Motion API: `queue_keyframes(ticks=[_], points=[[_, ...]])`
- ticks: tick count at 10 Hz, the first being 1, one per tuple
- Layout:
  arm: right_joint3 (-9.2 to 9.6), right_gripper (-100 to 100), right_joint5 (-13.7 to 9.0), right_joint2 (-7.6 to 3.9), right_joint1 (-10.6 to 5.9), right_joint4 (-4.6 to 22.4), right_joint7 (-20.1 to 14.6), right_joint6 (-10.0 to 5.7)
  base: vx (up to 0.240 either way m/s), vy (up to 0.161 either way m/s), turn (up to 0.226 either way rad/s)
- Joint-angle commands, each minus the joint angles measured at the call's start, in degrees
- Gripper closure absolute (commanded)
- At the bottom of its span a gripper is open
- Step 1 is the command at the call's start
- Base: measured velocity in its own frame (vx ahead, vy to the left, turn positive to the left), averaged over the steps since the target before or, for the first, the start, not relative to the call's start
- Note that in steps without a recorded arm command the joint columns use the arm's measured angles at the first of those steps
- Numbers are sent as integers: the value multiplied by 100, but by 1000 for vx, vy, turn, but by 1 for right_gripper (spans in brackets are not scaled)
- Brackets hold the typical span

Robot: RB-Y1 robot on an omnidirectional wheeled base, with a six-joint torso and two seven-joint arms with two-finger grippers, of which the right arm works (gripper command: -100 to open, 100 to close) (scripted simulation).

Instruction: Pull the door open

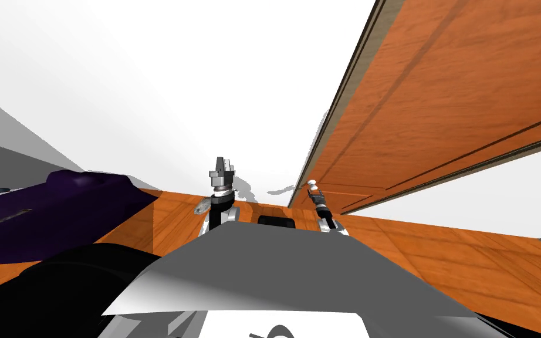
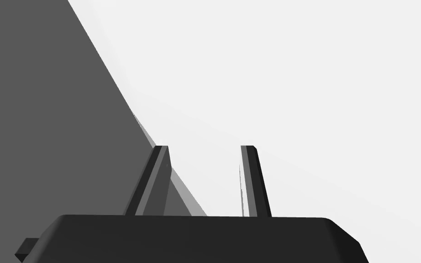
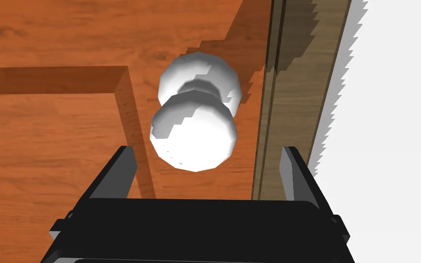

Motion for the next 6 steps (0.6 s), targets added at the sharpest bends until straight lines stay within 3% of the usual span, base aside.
queue_keyframes(ticks=[1,2,3,4,6], points=[[-198,-100,-130,-76,6,120,44,-35,121,-13,396],[-298,-100,-195,-117,12,177,64,-58,105,-34,291],[-225,-100,-147,-92,-2,101,41,-2,45,-24,42],[-225,100,-147,-92,-2,101,41,-2,-4,-1,-52],[-225,100,-147,-92,-2,101,41,-2,-14,1,-2]])
